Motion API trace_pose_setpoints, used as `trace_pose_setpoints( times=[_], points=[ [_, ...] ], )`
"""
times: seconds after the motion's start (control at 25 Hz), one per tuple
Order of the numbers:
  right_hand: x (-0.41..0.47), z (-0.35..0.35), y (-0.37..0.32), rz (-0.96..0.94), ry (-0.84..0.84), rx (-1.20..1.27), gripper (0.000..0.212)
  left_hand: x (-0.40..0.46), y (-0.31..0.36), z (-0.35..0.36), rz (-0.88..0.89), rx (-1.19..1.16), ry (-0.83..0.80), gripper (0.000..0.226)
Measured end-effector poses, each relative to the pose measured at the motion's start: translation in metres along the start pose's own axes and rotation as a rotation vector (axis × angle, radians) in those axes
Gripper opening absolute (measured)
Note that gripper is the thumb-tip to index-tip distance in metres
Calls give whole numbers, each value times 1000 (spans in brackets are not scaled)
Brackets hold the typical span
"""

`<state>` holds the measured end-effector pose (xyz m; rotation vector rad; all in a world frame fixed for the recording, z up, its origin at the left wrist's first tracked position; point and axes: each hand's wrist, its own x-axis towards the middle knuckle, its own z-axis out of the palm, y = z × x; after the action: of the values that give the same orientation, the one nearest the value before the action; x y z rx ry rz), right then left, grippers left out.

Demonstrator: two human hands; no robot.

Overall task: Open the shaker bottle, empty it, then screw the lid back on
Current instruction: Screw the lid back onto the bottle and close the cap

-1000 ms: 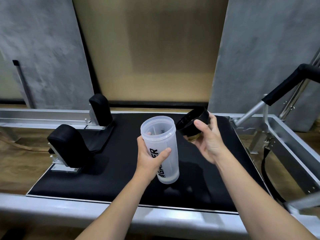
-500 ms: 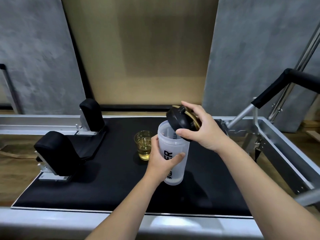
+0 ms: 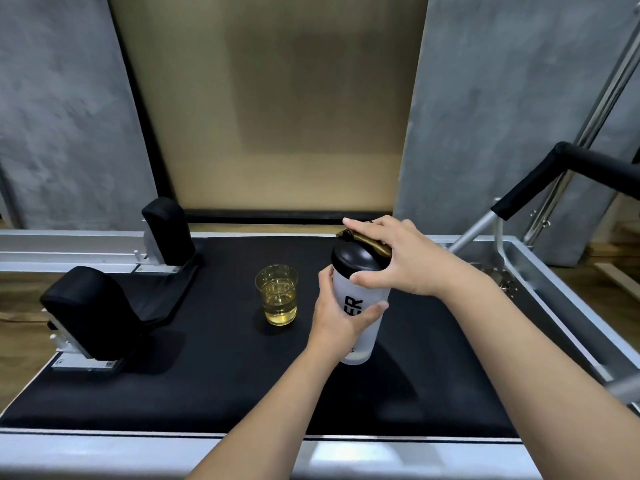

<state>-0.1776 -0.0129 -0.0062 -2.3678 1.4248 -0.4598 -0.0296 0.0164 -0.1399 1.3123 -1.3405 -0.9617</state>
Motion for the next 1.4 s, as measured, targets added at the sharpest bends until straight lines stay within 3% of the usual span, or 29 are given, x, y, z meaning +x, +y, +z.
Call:
trace_pose_setpoints(
  times=[0.2,0.32,0.4,0.48,0.68,0.84,1.12,1.28,1.4],
  points=[
    [1,19,-14,195,159,-165,100,8,0,15,-47,1,49,88],
    [-10,5,-14,230,262,89,105,12,-5,9,-27,-43,64,85],
    [-13,-11,-11,196,533,288,85,11,-9,3,6,-53,36,85],
    [-9,-14,-6,144,629,263,67,8,-12,0,8,-39,13,91],
    [5,13,9,7,59,282,88,8,-15,-5,22,-64,-3,92],
    [9,11,9,-7,20,380,83,7,-19,-8,19,-69,5,92],
    [11,23,-10,131,190,143,93,6,-15,-11,13,-26,-27,97],
    [10,8,5,44,-9,160,101,8,-19,-16,18,-45,-33,85],
    [4,4,8,49,3,196,100,7,-20,-14,17,-51,-28,83]
  ],
)
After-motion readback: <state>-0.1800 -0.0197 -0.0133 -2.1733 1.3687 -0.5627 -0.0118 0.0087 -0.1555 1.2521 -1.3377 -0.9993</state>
